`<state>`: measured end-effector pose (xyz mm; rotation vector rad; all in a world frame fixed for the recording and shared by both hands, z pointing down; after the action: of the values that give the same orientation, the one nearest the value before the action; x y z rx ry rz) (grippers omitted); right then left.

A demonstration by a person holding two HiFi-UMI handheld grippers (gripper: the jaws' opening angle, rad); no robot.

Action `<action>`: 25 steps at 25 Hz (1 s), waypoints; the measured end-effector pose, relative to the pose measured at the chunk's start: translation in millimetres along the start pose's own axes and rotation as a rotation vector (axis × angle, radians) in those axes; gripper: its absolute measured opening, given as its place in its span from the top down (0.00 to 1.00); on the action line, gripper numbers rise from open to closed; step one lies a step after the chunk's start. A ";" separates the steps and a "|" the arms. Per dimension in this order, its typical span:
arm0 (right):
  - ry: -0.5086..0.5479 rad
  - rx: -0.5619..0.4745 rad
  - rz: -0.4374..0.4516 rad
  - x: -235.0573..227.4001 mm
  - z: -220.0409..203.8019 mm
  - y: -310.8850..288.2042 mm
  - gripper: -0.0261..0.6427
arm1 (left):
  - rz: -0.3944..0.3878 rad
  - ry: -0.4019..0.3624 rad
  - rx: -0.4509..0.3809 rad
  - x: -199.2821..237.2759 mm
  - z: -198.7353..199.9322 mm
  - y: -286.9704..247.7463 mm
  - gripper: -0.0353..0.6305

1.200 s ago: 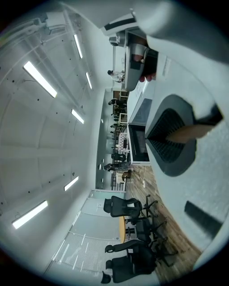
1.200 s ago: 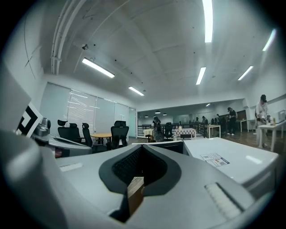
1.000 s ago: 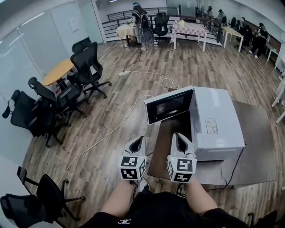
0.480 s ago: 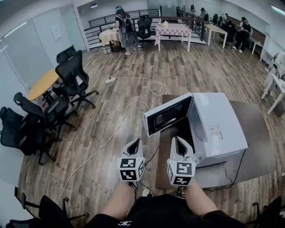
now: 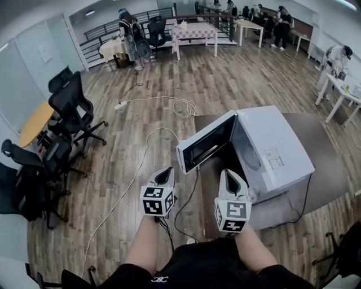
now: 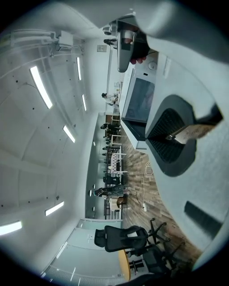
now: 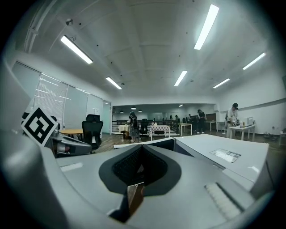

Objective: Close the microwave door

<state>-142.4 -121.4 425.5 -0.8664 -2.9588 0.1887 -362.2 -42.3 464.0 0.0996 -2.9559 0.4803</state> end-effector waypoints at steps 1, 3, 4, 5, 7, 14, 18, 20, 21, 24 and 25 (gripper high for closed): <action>0.007 0.003 -0.009 -0.6 0.7 0.7 0.95 | -0.012 -0.004 0.000 5.4 0.8 -3.8 0.93; 0.026 0.004 -0.028 -6.2 1.2 0.0 0.95 | -0.041 -0.017 0.008 13.6 -0.5 -16.5 0.86; 0.034 0.003 -0.036 -10.3 1.2 -1.8 0.95 | -0.055 -0.027 0.015 17.7 -2.0 -24.5 0.83; 0.037 0.003 -0.045 -14.1 1.5 -3.7 0.95 | -0.069 -0.038 0.022 22.4 -3.4 -32.0 0.82; 0.030 0.006 -0.062 -20.2 2.6 -4.8 0.95 | -0.096 -0.050 0.033 34.3 -6.2 -44.5 0.79; 0.093 0.044 -0.097 -30.2 -6.1 -7.9 0.95 | -0.098 -0.101 0.119 79.7 -17.2 -85.3 0.70; 0.107 0.057 -0.114 -37.2 -7.2 -9.4 0.95 | -0.137 -0.130 0.181 87.3 -27.9 -98.6 0.68; 0.111 0.062 -0.121 -39.3 -7.0 -9.5 0.95 | -0.151 -0.143 0.201 89.9 -29.4 -104.2 0.67; 0.114 0.065 -0.124 -40.5 -7.5 -9.6 0.95 | -0.156 -0.146 0.208 90.9 -30.0 -107.1 0.67; 0.120 0.074 -0.128 -42.9 -9.6 -10.5 0.95 | -0.176 -0.149 0.218 93.2 -30.6 -113.6 0.67; 0.120 0.074 -0.128 -43.6 -9.6 -10.9 0.95 | -0.184 -0.150 0.219 93.9 -29.9 -115.3 0.67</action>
<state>-110.7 -153.1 435.7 -0.6524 -2.8630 0.2301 -440.8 -145.8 542.2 0.4454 -2.9863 0.7996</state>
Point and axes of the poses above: the fingertips, and each gripper's own axes: y backward along the fingers, x to its left, z out of its top, the point moved 7 cm from there along y, backward along the fingers, and after that the axes turned 12 degrees about -z, right-handed, at the moved point
